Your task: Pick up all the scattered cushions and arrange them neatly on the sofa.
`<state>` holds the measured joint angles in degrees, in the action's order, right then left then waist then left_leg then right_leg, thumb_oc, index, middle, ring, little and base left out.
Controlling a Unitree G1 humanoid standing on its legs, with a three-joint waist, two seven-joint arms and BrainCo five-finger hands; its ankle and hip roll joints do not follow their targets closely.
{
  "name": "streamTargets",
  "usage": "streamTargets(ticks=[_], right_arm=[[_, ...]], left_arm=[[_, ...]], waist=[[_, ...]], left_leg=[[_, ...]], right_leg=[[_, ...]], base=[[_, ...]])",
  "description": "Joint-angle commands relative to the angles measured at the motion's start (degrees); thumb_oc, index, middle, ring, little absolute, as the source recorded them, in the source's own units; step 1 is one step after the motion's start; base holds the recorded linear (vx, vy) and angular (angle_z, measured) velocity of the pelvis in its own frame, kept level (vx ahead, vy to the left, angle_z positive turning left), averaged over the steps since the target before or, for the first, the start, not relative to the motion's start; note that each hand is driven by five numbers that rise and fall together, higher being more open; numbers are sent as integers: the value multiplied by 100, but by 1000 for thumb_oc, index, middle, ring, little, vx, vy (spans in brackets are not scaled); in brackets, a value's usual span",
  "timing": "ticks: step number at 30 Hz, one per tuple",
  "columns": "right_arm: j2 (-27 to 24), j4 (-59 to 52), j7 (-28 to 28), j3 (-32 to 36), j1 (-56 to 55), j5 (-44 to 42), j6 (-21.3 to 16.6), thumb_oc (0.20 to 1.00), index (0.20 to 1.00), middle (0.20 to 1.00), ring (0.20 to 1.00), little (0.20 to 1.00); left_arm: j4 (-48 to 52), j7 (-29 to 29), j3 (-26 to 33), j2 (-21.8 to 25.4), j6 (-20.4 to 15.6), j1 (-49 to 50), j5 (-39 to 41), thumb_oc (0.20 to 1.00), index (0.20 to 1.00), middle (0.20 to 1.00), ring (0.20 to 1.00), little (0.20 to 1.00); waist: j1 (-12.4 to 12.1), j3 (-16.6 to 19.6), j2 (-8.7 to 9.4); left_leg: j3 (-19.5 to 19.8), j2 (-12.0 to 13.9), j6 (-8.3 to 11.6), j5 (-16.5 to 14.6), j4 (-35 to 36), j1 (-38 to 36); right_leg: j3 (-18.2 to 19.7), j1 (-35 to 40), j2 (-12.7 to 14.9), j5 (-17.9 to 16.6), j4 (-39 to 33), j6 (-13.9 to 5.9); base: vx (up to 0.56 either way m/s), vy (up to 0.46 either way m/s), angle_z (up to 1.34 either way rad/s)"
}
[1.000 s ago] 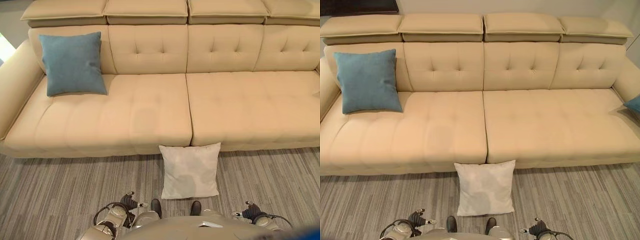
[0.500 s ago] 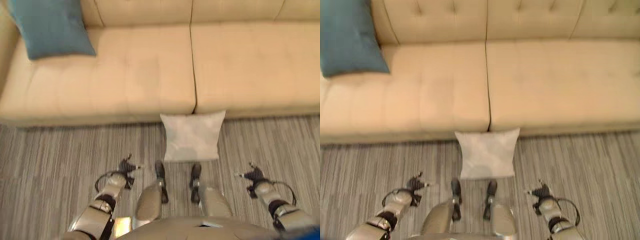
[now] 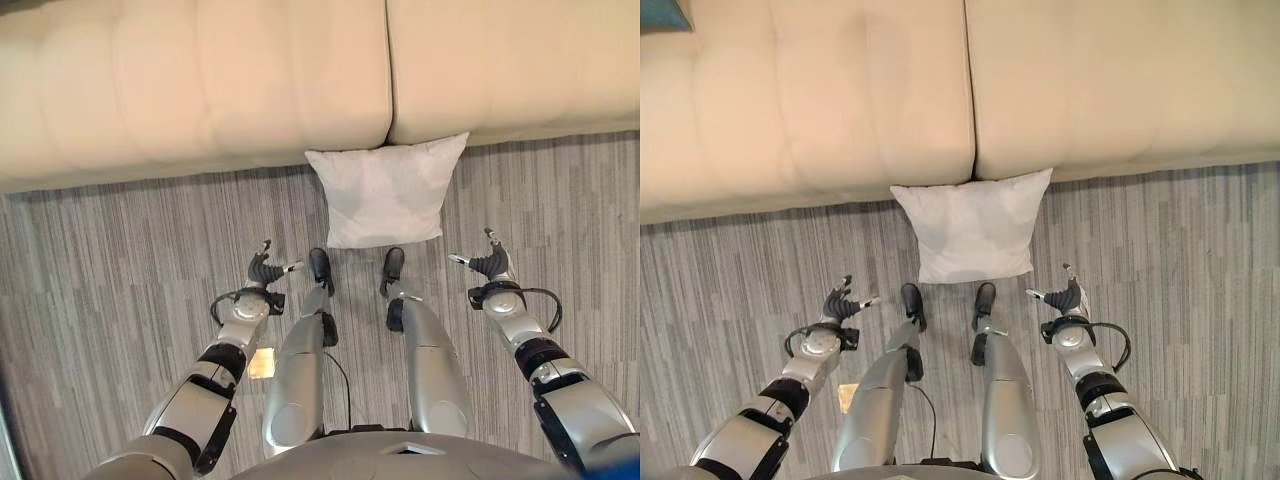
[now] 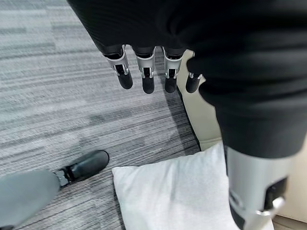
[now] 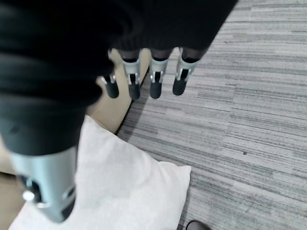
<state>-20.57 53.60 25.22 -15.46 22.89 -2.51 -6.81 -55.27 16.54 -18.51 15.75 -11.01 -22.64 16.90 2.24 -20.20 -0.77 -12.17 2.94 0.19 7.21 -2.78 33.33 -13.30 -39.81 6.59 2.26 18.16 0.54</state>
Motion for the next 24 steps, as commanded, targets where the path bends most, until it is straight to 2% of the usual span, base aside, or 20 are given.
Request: streamTargets(ticks=[1,7,11,15,24], right_arm=[[-11,102,309,-181,-100,-217,-204,1000,1000,1000,1000,1000],[-94,310,647,-213,868,-526,-218,1000,1000,1000,1000,1000],[-373,436,1017,-268,1836,-689,-193,1000,1000,1000,1000,1000],[-534,378,1549,-271,2449,-533,-100,1000,1000,1000,1000,1000],[-909,520,1449,-600,3388,-960,-183,1000,1000,1000,1000,1000]], left_arm=[[-25,225,21,19,-228,96,220,1000,1000,1000,1000,1000],[69,490,-194,80,-242,-828,298,1000,1000,1000,1000,1000],[37,742,-309,308,-243,-1827,411,1000,1000,1000,1000,1000],[59,1058,-351,452,-215,-2417,430,1000,1000,1000,1000,1000],[77,1075,-571,760,-162,-3306,672,1000,1000,1000,1000,1000]], waist=[[5,562,128],[-12,368,33],[61,219,-19],[124,162,-83],[148,114,-88]], left_leg=[[494,-41,451,-319,-265,420],[565,-16,484,-227,-465,1498],[660,103,503,-360,-1160,2645],[725,129,405,-603,-1930,3618],[810,137,222,-955,-3064,4827]], right_leg=[[189,159,153,-770,-1315,-817],[280,-996,298,-754,-909,-816],[346,-2046,370,-590,-237,-776],[419,-3010,381,-375,504,-717],[557,-4208,384,4,1648,-638]], base=[[-66,26,0],[-70,6,2],[-6,-29,12],[84,-6,5],[77,-19,-2]])
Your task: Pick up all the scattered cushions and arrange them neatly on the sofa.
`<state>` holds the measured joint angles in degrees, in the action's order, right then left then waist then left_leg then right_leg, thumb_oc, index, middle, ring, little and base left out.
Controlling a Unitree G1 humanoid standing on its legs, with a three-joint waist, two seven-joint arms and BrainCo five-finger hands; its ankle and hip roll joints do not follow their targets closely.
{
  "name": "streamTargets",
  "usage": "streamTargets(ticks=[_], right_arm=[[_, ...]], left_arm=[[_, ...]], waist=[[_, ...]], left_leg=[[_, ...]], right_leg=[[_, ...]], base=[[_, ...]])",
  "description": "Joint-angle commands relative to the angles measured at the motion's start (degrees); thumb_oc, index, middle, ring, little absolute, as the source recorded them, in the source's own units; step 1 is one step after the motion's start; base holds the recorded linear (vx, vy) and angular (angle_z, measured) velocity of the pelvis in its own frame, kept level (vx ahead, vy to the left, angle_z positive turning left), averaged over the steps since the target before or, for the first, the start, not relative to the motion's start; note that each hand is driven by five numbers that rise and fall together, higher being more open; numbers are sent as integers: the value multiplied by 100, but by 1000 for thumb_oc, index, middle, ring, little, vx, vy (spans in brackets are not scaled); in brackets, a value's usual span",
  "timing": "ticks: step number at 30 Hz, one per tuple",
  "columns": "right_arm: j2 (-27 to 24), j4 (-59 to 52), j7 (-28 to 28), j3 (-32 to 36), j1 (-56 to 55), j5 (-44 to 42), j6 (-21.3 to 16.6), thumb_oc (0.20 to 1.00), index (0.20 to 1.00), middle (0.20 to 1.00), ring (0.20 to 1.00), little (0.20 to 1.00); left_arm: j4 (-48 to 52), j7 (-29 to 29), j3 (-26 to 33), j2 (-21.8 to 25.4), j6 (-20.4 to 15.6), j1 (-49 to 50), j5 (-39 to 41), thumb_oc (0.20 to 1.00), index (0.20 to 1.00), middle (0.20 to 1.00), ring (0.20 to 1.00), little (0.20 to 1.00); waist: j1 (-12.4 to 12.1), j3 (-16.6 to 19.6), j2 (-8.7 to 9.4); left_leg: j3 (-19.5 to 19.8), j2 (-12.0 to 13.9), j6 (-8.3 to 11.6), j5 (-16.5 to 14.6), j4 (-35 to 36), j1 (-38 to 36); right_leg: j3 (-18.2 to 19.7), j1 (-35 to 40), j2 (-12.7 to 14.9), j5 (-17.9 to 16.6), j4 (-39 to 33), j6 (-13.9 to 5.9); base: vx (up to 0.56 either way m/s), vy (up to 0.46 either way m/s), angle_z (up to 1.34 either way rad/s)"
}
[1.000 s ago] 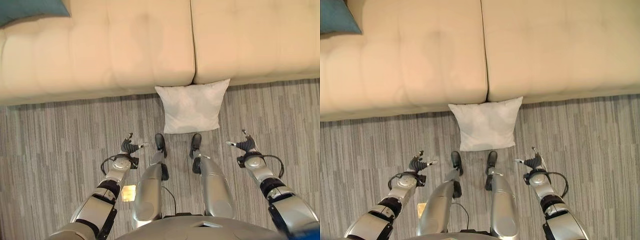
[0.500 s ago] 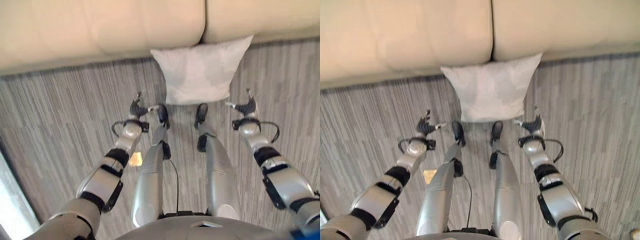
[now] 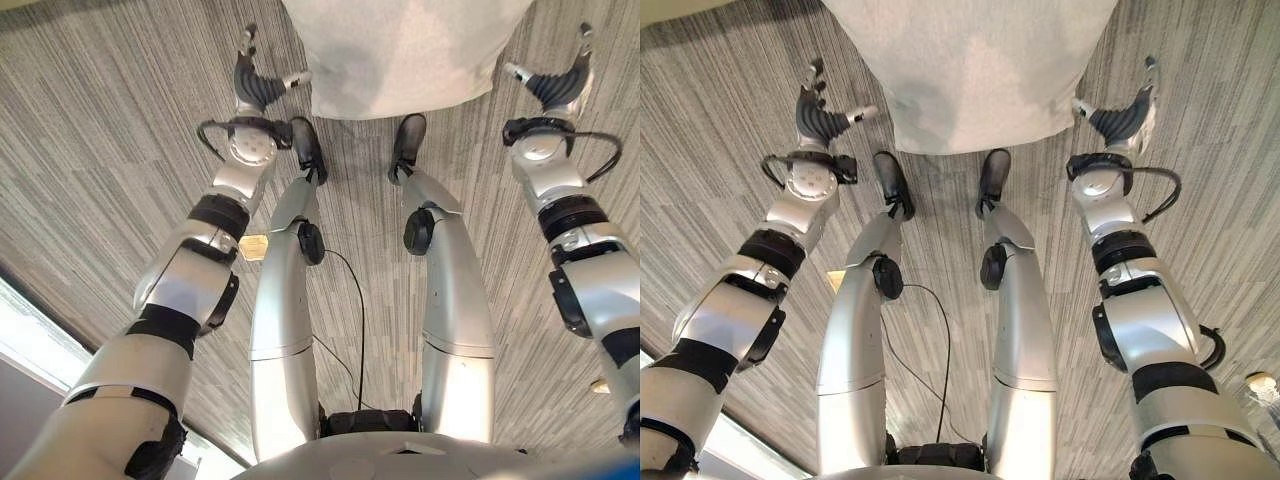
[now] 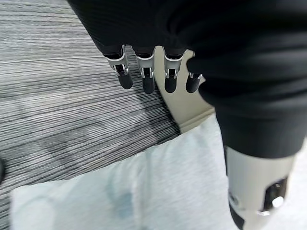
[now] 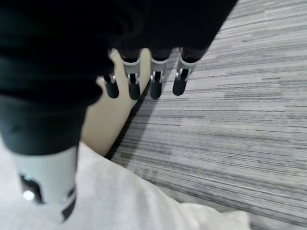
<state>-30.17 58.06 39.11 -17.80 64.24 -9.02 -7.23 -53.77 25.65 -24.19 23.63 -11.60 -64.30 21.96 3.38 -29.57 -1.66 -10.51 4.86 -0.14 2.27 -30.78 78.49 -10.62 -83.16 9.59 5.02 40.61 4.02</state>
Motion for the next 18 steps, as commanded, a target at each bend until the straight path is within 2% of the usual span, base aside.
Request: streamTargets(ticks=[1,7,12,16,17,18], right_arm=[[22,133,25,-438,-604,-372,-157,1000,1000,1000,1000,1000],[63,250,-199,-1172,425,-689,-172,1000,1000,1000,1000,1000],[280,195,-241,-1448,780,-757,-145,1000,1000,1000,1000,1000],[717,-82,-309,-1853,1238,-704,-167,1000,1000,1000,1000,1000],[794,-166,-323,-1908,1309,-715,-183,821,821,821,821,821],[850,-249,-318,-1926,1357,-728,-217,429,429,429,429,429]], left_arm=[[-117,143,-49,-13,-98,745,194,1000,1000,1000,1000,1000],[-332,90,-506,-81,-4,-247,310,1000,1000,1000,1000,1000],[-310,109,-726,-173,52,-626,251,1000,1000,1000,1000,1000],[-218,164,-884,-407,12,-1066,392,1000,1000,1000,1000,1000],[-170,169,-915,-418,-11,-1129,435,1000,1000,1000,1000,1000],[-109,176,-938,-431,-32,-1194,460,1000,1000,1000,1000,1000]], waist=[[22,1048,7],[-11,1019,33],[-34,991,23],[-64,1045,1],[-62,1068,-2],[-61,1087,-8]], left_leg=[[659,-64,246,-475,-326,403],[730,-100,187,-546,-802,1056],[747,-94,177,-574,-913,1139],[807,-114,170,-583,-941,1143],[807,-125,172,-579,-939,1143],[807,-130,174,-573,-935,1143]], right_leg=[[310,31,85,-251,-520,-977],[386,-605,53,-164,-62,-964],[380,-675,20,-147,17,-967],[380,-680,-45,-138,41,-960],[377,-680,-59,-133,38,-958],[364,-680,-66,-128,33,-958]], base=[[79,-39,-2],[51,-31,0],[7,-5,0],[3,-3,-1],[0,0,0],[0,0,0]])
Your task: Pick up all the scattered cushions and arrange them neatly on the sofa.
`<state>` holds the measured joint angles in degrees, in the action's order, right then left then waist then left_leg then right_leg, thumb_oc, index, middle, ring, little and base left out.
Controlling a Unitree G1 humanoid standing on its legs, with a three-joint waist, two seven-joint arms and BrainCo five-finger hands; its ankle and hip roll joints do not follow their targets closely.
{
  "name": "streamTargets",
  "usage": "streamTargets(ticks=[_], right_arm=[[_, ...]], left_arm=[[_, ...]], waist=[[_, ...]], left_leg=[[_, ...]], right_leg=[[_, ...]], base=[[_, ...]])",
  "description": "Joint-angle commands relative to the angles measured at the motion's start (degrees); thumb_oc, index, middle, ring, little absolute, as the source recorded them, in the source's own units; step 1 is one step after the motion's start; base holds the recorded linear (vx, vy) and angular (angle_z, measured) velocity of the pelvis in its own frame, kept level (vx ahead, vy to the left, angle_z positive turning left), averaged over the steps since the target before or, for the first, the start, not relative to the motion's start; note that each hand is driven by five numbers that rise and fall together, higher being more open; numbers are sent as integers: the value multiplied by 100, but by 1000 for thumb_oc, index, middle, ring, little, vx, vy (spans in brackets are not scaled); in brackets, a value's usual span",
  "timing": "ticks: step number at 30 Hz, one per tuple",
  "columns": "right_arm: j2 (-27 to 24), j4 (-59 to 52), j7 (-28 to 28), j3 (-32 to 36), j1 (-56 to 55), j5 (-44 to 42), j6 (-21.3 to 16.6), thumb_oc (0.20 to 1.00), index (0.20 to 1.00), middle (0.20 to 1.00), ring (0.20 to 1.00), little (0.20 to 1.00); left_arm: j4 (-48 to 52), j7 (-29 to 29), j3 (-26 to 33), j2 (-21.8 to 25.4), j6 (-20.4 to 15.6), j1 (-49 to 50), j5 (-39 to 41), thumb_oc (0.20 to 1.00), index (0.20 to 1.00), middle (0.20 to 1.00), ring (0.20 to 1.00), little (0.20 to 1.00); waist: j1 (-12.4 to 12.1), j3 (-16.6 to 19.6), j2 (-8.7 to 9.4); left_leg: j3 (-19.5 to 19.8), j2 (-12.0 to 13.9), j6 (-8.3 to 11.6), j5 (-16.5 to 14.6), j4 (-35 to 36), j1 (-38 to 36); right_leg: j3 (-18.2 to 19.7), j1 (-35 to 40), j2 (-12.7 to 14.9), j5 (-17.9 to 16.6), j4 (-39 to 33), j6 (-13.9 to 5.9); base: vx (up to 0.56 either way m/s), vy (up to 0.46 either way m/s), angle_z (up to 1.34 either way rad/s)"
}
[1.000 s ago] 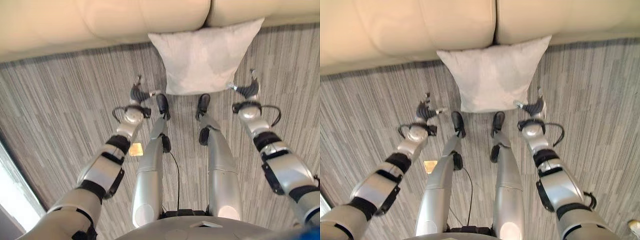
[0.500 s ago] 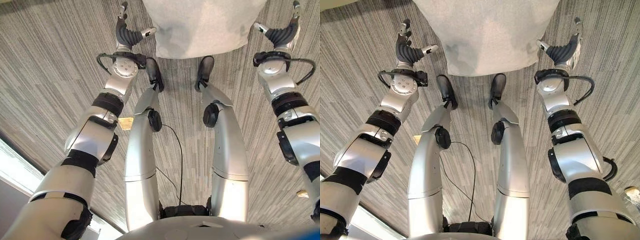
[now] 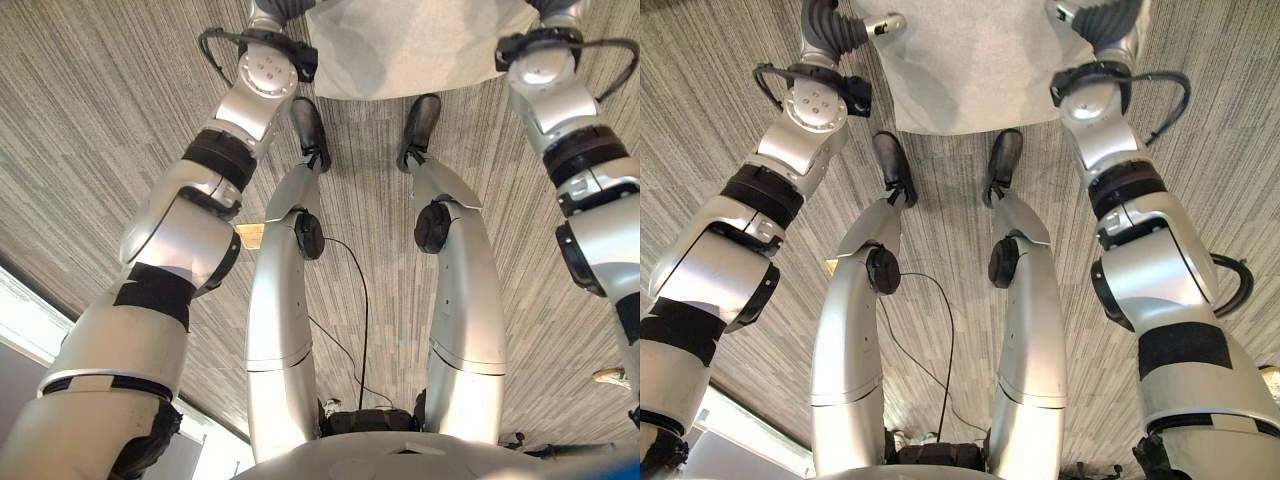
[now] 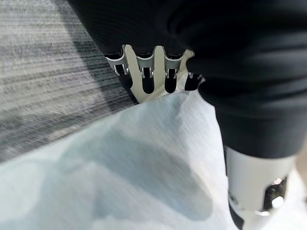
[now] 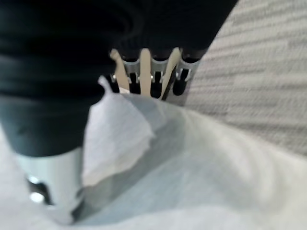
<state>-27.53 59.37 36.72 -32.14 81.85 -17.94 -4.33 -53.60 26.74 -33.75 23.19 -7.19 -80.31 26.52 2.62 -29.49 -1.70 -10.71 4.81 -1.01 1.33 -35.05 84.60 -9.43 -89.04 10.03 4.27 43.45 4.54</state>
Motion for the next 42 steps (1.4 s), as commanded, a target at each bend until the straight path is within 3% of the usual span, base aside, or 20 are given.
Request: streamTargets(ticks=[1,2,12,21,22,26,27,29,30,31,35,36,42], right_arm=[[631,-458,-77,-494,-380,158,-546,200,200,200,200,200],[689,-555,-63,-494,-346,149,-580,200,200,200,200,200],[690,-1917,110,179,-904,293,-885,200,200,200,200,200],[850,-3191,-99,1055,-2601,681,-1126,200,200,200,200,200],[939,-3600,-277,1159,-3145,808,-1185,200,200,200,200,200],[1012,-4184,-500,1320,-3997,966,-1339,200,200,200,200,200],[1043,-4304,-551,1334,-4201,967,-1350,200,200,200,200,200],[1085,-4824,-804,1467,-5109,1004,-1452,200,200,200,200,200],[1087,-4837,-804,1467,-5127,1006,-1447,200,200,200,200,200],[1109,-5138,-1014,1501,-5790,975,-1478,200,200,200,200,200],[1108,-5364,-1213,1648,-6477,924,-1484,200,200,200,200,200],[1077,-5436,-1264,1749,-6770,951,-1458,200,200,200,200,200],[878,-5548,-1387,1799,-7122,1111,-1329,200,200,200,200,200]], left_arm=[[-84,71,28,-379,-489,383,31,523,523,523,523,523],[7,86,36,-373,-524,361,95,200,200,200,200,200],[1132,280,651,-114,-869,946,463,200,200,200,200,200],[3073,310,1347,-823,-1071,2466,150,200,200,200,200,200],[3542,187,1318,-958,-1070,2964,-99,200,200,200,200,200],[4071,17,1247,-989,-1104,3679,-382,200,200,200,200,200],[4172,-43,1210,-1008,-1124,3882,-356,200,200,200,200,200],[4543,-251,1191,-923,-1159,4737,-428,200,200,200,200,200],[4554,-250,1188,-921,-1154,4754,-431,200,200,200,200,200],[4818,-429,1147,-849,-1153,5402,-503,200,200,200,200,200],[4953,-597,1214,-768,-1154,6147,-386,200,200,200,200,200],[4955,-638,1311,-720,-1135,6471,-294,200,200,200,200,200],[5048,-620,1470,-713,-1090,6926,-201,200,200,200,200,200]], waist=[[11,1105,-10],[8,1134,-16],[57,1698,-8],[110,1816,-74],[127,1821,-69],[119,1854,-39],[122,1823,-10],[117,1941,61],[116,1905,65],[104,2008,102],[95,2191,138],[103,2291,160],[3,2531,333]], left_leg=[[836,-122,263,-475,-493,532],[853,-119,265,-466,-475,532],[836,-89,343,-394,-143,394],[812,-130,583,-116,1223,-1360],[843,-136,638,-35,1646,-2023],[835,-189,712,74,2173,-3052],[794,-212,681,240,2286,-3257],[757,-264,702,238,2603,-4316],[757,-263,703,244,2629,-4381],[707,-266,701,232,2844,-5160],[621,-252,692,269,3232,-6153],[569,-141,725,210,3357,-6733],[533,-51,704,-200,2731,-7419]], right_leg=[[239,-91,-113,-54,-261,-1013],[238,-91,-117,-62,-268,-1019],[171,-19,-197,-119,-430,-1062],[-26,1671,-202,-269,-1559,-1100],[-81,2307,-172,-342,-1972,-1111],[-170,3282,-147,-433,-2541,-1140],[-239,3514,-125,-596,-2710,-1092],[-357,4614,-193,-633,-3181,-1113],[-361,4679,-198,-640,-3207,-1114],[-412,5522,-274,-641,-3547,-1126],[-428,6601,-399,-645,-3968,-1152],[-430,7196,-488,-526,-4099,-1146],[-405,8303,-553,-280,-4351,-1062]], base=[[0,0,0],[1,8,-4],[-4,5,-4],[-57,7,3],[-63,-14,3],[-36,-6,1],[-38,-27,3],[25,-32,10],[138,-30,5],[165,-26,-2],[182,-54,-6],[231,-122,-2],[111,-66,3]])
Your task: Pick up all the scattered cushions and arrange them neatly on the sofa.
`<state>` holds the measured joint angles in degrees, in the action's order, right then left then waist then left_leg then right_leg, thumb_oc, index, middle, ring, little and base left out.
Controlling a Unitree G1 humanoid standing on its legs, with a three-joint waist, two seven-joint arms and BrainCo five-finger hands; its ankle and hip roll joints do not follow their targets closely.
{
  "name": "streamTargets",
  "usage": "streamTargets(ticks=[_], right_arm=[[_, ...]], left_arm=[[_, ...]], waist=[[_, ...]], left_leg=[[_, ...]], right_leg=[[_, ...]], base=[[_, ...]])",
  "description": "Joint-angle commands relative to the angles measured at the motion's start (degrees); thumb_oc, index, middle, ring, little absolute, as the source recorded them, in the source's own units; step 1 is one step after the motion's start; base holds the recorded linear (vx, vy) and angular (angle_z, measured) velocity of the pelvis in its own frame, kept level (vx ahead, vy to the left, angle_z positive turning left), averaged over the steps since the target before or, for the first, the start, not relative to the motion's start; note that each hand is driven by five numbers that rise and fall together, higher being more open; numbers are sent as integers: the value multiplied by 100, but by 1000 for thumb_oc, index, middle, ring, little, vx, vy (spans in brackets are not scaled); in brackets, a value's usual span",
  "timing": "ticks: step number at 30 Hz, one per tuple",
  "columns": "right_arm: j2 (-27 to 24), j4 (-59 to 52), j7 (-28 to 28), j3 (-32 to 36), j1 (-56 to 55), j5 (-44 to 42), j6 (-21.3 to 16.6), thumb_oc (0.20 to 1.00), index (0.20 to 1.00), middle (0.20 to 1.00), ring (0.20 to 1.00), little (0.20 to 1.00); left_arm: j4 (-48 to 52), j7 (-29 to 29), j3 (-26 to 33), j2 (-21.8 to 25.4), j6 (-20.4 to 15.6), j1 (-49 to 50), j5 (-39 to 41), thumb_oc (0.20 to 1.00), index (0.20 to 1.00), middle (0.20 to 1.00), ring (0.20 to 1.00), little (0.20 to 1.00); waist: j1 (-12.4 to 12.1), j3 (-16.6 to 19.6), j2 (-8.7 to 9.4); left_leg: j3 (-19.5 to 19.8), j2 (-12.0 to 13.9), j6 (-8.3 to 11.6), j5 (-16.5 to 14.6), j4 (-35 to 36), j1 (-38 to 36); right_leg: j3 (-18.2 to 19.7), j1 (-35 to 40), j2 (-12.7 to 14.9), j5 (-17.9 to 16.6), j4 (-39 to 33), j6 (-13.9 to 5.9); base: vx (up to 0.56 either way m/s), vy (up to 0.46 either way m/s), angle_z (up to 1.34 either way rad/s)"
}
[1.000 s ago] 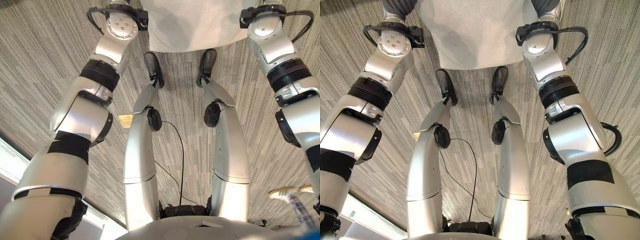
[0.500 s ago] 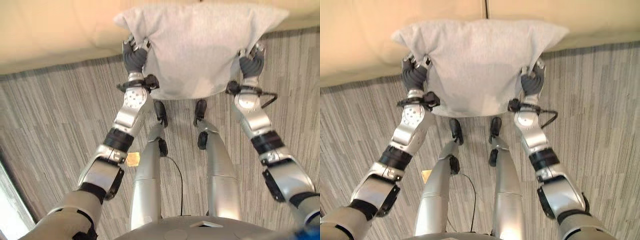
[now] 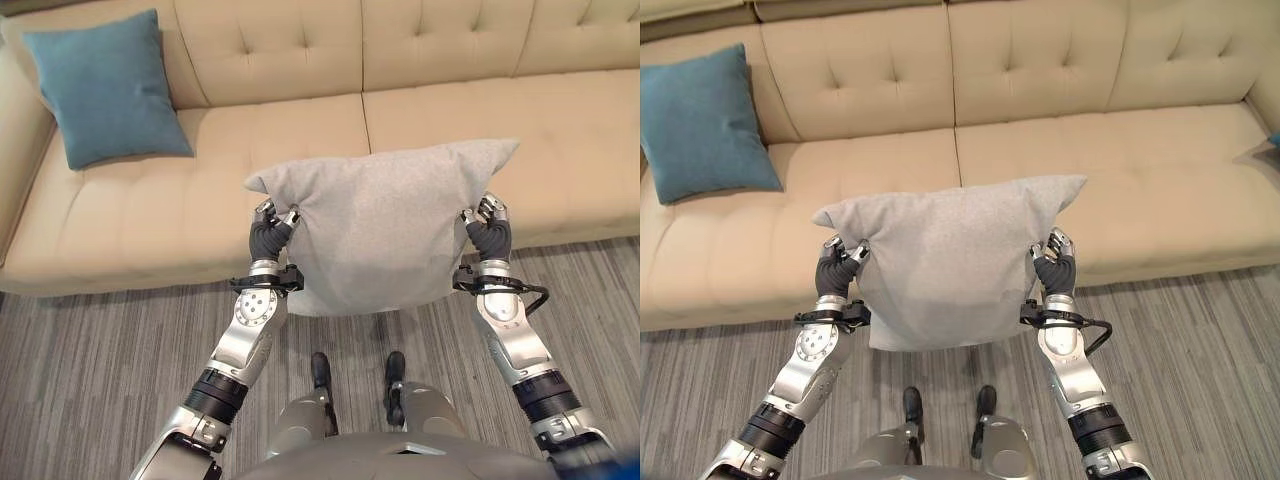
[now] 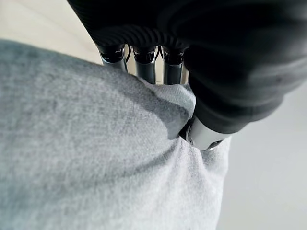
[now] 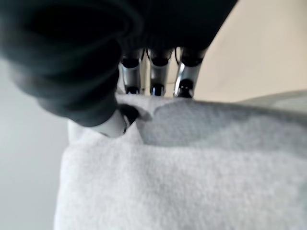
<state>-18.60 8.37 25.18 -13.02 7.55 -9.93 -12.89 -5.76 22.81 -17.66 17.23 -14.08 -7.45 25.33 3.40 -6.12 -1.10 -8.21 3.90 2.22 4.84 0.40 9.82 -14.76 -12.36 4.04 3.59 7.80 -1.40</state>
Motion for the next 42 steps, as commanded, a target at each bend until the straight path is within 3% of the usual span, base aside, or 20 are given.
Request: streamTargets(ticks=[1,6,10,13,15,17,20,22,24,26,29,30,33,36,38,39,42], right_arm=[[-26,-483,-249,-106,277,313,-457,200,200,200,200,200],[-47,-580,-314,-83,118,320,-398,200,200,200,200,200],[-3,-659,-420,-187,126,403,-332,200,200,200,200,200],[86,-710,-506,-246,161,503,-298,200,200,200,200,200],[134,-735,-554,-325,276,565,-241,200,200,200,200,200],[183,-767,-555,-350,285,604,-255,200,200,200,200,200],[157,-796,-552,-362,354,694,-236,200,200,200,200,200],[137,-781,-522,-340,416,661,-227,200,200,200,200,200],[131,-770,-519,-329,440,670,-230,200,200,200,200,200],[113,-736,-526,-229,299,727,-229,200,200,200,200,200],[13,-773,-464,-78,131,770,-254,200,200,200,200,200],[-62,-810,-426,-22,75,752,-274,200,200,200,200,200],[-105,-856,-431,46,-22,642,-264,200,200,200,200,200],[-125,-856,-403,110,-96,620,-270,200,200,200,200,200],[-138,-864,-354,117,-64,640,-257,200,200,200,200,200],[-135,-858,-335,127,-64,651,-249,200,200,200,200,200],[-109,-908,-352,87,-86,760,-233,200,200,200,200,200]], left_arm=[[284,-229,-152,-123,-386,-331,-67,200,200,200,200,200],[293,-271,-257,-114,-258,-200,-199,200,200,200,200,200],[419,-370,-268,-9,-175,15,-335,200,200,200,200,200],[516,-401,-237,91,-146,78,-348,200,200,200,200,200],[577,-369,-249,171,-123,47,-341,200,200,200,200,200],[594,-352,-251,181,-124,22,-374,200,200,200,200,200],[603,-338,-237,105,-160,6,-369,200,200,200,200,200],[583,-316,-203,54,-193,-53,-329,200,200,200,200,200],[547,-346,-173,29,-242,-101,-344,200,200,200,200,200],[466,-379,-222,-83,-264,-80,-319,200,200,200,200,200],[443,-455,-270,-168,-260,-55,-171,200,200,200,200,200],[425,-488,-309,-204,-244,-50,-101,200,200,200,200,200],[377,-511,-329,-244,-200,-54,-32,200,200,200,200,200],[320,-538,-375,-223,-127,-70,-79,200,200,200,200,200],[332,-513,-401,-191,-90,-158,-115,200,200,200,200,200],[351,-518,-388,-181,-86,-175,-120,200,200,200,200,200],[420,-548,-368,-168,-91,-51,-164,200,200,200,200,200]], waist=[[-103,189,296],[-191,280,363],[-304,390,350],[-424,318,303],[-382,173,170],[-354,115,89],[-271,140,69],[-178,130,110],[-143,128,147],[-84,223,234],[-11,284,329],[-1,275,378],[9,248,455],[-19,271,517],[-113,231,456],[-142,211,449],[-190,276,427]], left_leg=[[305,19,371,-568,-850,29],[455,-301,281,-472,-560,139],[516,-383,103,-594,-377,-188],[320,-398,-88,-721,-332,-458],[278,-367,-292,-769,-315,-586],[286,-365,-344,-821,-301,-662],[387,-466,-367,-943,-196,-858],[496,-532,-325,-1031,-172,-983],[558,-532,-288,-1122,-194,-1049],[656,-540,-187,-1270,-316,-1135],[648,-406,48,-1393,-1006,-914],[599,-294,134,-1303,-1644,-599],[445,-180,128,-1199,-2180,-91],[380,-276,27,-1162,-1598,85],[418,-329,100,-579,-901,341],[440,-346,123,-478,-830,407],[480,-369,80,-448,-625,316]], right_leg=[[129,733,62,-216,-836,-482],[152,1024,62,-241,-941,-535],[355,1177,21,-62,-730,-579],[473,1042,176,21,93,-694],[608,472,272,-212,1316,-863],[640,179,273,-267,1720,-871],[789,-103,184,-183,1087,-765],[964,-239,120,-435,136,-799],[974,-293,155,-558,-8,-874],[1091,-48,68,-571,-205,-789],[929,370,41,-536,-526,-658],[832,577,20,-480,-652,-545],[701,854,-5,-322,-820,-426],[673,978,-23,-277,-881,-454],[711,1117,-174,-155,-903,-441],[741,1152,-212,-109,-895,-423],[828,1267,-261,9,-860,-412]], base=[[98,3,0],[134,40,4],[233,139,-26],[140,191,-54],[62,190,-45],[105,102,-23],[205,2,-12],[240,-107,11],[229,-167,15],[268,-210,43],[202,-220,75],[149,-229,40],[116,-144,39],[125,-18,-1],[169,31,10],[156,42,14],[217,125,-16]])
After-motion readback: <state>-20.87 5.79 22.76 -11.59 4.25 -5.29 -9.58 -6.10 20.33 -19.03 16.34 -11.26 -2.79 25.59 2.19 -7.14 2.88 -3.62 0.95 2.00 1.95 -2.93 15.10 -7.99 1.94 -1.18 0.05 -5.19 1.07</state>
